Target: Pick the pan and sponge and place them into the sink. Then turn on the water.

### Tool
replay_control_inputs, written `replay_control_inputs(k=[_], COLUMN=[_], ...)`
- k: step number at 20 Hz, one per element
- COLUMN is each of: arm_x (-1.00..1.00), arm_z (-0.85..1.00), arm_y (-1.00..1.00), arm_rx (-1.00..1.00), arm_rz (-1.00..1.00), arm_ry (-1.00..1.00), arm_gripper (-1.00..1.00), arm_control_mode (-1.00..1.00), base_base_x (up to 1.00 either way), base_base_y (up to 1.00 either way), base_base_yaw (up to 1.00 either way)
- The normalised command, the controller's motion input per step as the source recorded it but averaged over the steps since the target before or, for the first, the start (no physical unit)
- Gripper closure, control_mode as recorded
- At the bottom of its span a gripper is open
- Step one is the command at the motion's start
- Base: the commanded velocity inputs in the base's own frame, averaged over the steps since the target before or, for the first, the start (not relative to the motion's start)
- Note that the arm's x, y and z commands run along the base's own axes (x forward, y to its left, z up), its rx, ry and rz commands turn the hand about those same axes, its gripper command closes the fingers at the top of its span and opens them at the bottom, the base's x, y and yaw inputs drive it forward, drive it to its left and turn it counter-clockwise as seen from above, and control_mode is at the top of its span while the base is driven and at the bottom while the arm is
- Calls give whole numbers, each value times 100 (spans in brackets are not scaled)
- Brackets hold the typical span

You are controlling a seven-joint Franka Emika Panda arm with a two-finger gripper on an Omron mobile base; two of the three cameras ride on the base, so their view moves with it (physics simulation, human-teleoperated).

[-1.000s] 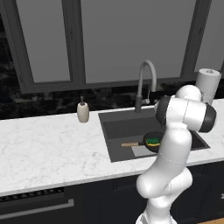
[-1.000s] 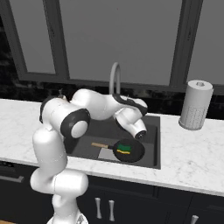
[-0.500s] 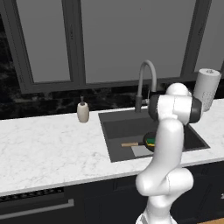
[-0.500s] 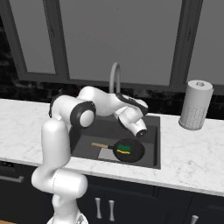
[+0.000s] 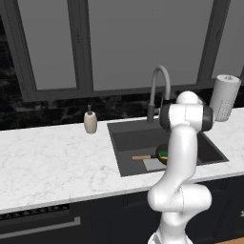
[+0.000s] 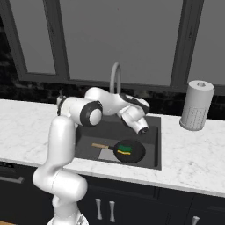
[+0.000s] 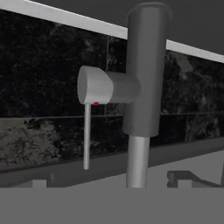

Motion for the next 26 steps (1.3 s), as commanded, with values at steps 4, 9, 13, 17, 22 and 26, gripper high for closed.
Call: replay_control_inputs(k=[4, 9, 13, 17, 22, 26], arm_x=[45, 47, 46, 44, 33, 18], arm_z=[-1, -2, -9, -10, -14, -11], arm_y=[0, -1, -5, -11, -17, -26], arm_rx=[0, 0, 0, 0, 2, 3], arm_rz=[0, 0, 0, 0, 0, -1], arm_ry=[0, 0, 0, 0, 0, 0], arm_gripper=[-100, -100, -100, -100, -100, 100], arm_control_mode=[-100, -100, -100, -100, -100, -100], base_base_x=[0, 0, 0, 0, 0, 0], base_base_y=[0, 0, 0, 0, 0, 0], base_base_yaw=[0, 0, 0, 0, 0, 0])
